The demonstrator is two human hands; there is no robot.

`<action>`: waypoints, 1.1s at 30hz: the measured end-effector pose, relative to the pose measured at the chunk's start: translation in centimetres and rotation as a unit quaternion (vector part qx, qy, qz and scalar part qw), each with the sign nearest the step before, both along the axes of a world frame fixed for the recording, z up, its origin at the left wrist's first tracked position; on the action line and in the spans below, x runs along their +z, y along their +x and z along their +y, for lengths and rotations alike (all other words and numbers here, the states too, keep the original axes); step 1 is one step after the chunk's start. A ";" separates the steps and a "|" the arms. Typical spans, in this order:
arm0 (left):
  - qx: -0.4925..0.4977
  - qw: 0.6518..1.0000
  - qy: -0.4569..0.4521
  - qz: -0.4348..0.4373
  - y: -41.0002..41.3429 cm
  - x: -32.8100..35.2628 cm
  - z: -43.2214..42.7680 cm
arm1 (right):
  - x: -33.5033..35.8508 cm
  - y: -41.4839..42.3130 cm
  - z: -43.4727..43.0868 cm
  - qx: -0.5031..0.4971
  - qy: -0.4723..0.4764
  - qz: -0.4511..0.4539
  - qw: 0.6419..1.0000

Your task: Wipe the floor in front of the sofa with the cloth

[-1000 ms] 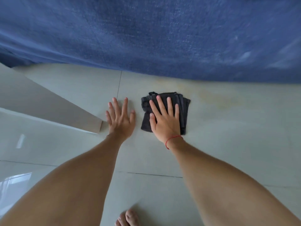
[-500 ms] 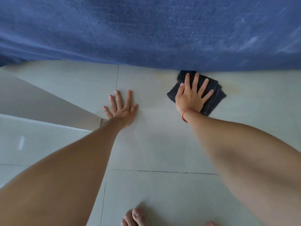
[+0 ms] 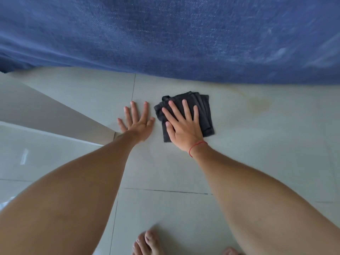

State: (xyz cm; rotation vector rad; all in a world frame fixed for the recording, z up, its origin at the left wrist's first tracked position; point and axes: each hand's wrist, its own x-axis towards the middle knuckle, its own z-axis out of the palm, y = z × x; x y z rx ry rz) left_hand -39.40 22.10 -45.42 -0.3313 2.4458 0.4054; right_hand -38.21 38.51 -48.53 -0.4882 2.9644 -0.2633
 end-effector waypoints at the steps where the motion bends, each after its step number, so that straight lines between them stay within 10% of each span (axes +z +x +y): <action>1: 0.000 1.000 0.000 -0.001 0.0 0.0 0.0 | -0.1 1.2 0.9 0.009 -0.002 0.006 1.000; 17: -0.001 1.000 0.001 0.016 0.0 -0.3 0.1 | 0.4 -2.3 4.7 -0.167 0.029 -0.018 0.985; 33: 0.003 0.995 -0.036 0.094 -0.4 0.0 1.6 | 0.1 -2.9 3.2 -0.104 -0.042 0.002 0.994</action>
